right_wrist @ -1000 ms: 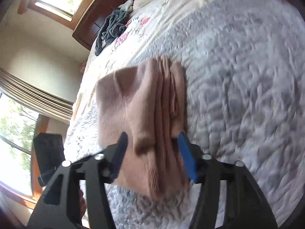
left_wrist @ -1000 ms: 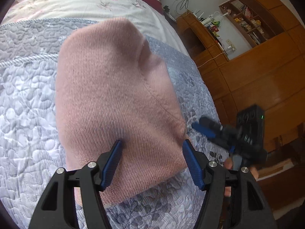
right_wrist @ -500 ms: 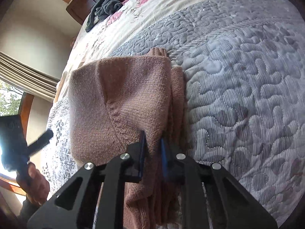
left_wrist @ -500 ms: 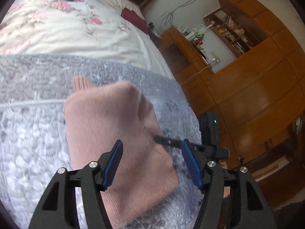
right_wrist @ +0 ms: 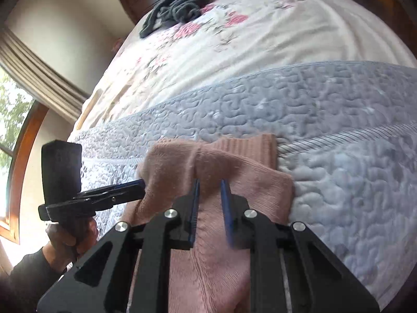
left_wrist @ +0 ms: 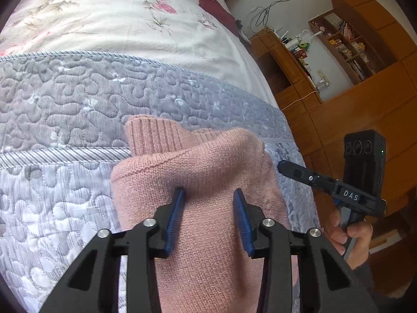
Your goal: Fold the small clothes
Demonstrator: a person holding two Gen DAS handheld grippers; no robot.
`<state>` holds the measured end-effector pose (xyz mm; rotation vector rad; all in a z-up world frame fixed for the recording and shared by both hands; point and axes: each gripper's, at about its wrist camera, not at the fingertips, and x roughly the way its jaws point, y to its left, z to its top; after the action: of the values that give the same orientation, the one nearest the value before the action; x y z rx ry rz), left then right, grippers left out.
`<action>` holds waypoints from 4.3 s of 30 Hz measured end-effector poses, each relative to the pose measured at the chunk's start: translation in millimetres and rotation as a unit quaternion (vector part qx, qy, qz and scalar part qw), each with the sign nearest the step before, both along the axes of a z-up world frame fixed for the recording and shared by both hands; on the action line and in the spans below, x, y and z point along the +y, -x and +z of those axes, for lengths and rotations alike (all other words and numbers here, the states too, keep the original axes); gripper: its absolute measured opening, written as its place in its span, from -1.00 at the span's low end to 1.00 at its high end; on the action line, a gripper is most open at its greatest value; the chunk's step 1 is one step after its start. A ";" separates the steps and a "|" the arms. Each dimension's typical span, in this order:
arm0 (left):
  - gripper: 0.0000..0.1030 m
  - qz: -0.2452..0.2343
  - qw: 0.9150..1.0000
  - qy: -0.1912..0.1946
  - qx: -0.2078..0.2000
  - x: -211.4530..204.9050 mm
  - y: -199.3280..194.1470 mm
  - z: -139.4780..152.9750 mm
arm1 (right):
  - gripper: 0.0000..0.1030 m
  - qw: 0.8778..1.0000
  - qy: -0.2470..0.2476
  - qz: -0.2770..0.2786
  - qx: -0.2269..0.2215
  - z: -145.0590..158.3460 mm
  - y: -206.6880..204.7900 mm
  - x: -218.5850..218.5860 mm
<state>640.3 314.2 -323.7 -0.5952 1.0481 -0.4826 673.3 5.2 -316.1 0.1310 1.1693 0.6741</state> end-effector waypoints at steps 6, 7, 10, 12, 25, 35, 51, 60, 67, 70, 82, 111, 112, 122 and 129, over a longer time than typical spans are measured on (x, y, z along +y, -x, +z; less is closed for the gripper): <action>-0.64 -0.012 0.998 -0.034 -0.058 8.7 30.9 47.1 | -1.00 0.999 0.007 -0.020 0.039 -40.1 -16.3 -26.4; -0.64 -0.031 0.997 -0.027 -0.064 4.0 35.7 51.6 | -1.00 0.999 -0.005 -0.027 0.044 -35.1 -15.0 -31.8; -0.64 -0.067 0.996 -0.046 -0.034 -12.6 29.7 35.0 | -0.97 0.998 -0.036 -0.017 0.043 -18.7 2.2 -35.9; -0.67 -0.064 0.997 -0.052 -0.013 -14.7 24.1 13.7 | -0.97 0.998 -0.033 0.013 0.044 -18.4 20.2 -29.0; -0.71 -0.065 0.996 -0.027 -0.054 -12.1 83.8 48.2 | -1.00 0.998 -0.026 0.060 0.022 4.3 81.1 -51.1; -0.77 -0.075 0.995 -0.059 -0.001 -37.7 98.1 13.0 | -1.00 0.997 -0.007 0.031 0.068 -31.2 76.8 -72.6; 0.56 0.029 0.988 0.126 0.086 56.5 166.8 -43.9 | 0.74 0.950 -0.196 -0.040 0.241 -68.3 -21.1 -110.9; 0.56 0.009 0.968 0.227 0.105 41.5 143.7 -81.5 | 0.82 0.959 -0.149 0.018 0.240 -75.9 -41.6 -64.1; 0.56 -0.017 0.966 0.233 0.113 16.4 129.4 -86.0 | 0.82 0.960 -0.159 0.029 0.228 -76.6 -46.5 -43.0; 0.48 -0.013 0.969 0.214 0.122 11.6 126.1 -84.6 | 0.48 0.963 -0.156 0.030 0.219 -74.4 -45.5 -32.8; -0.42 -0.009 0.988 0.103 0.115 6.3 132.0 -32.5 | -0.16 0.962 -0.195 0.019 0.190 -44.2 -23.9 -28.9; -0.34 0.092 0.984 0.060 0.139 105.2 374.5 -48.3 | -0.10 0.933 -0.189 0.090 0.292 -82.1 155.8 110.8; -0.30 0.091 0.984 0.058 0.140 104.8 374.1 -48.8 | -0.07 0.934 -0.186 0.091 0.292 -81.5 154.7 112.0; 0.20 0.122 0.991 -0.060 0.004 92.2 421.3 58.5 | 0.09 0.969 -0.165 0.039 0.182 -11.2 193.3 67.9; 0.05 0.062 0.995 -0.035 0.077 45.6 397.1 -3.0 | -0.84 0.986 -0.064 0.019 0.152 -28.2 199.4 79.6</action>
<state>243.2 359.8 -326.7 -0.6385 1.1617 -0.2936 473.9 84.8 -344.4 0.3301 1.4229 0.7814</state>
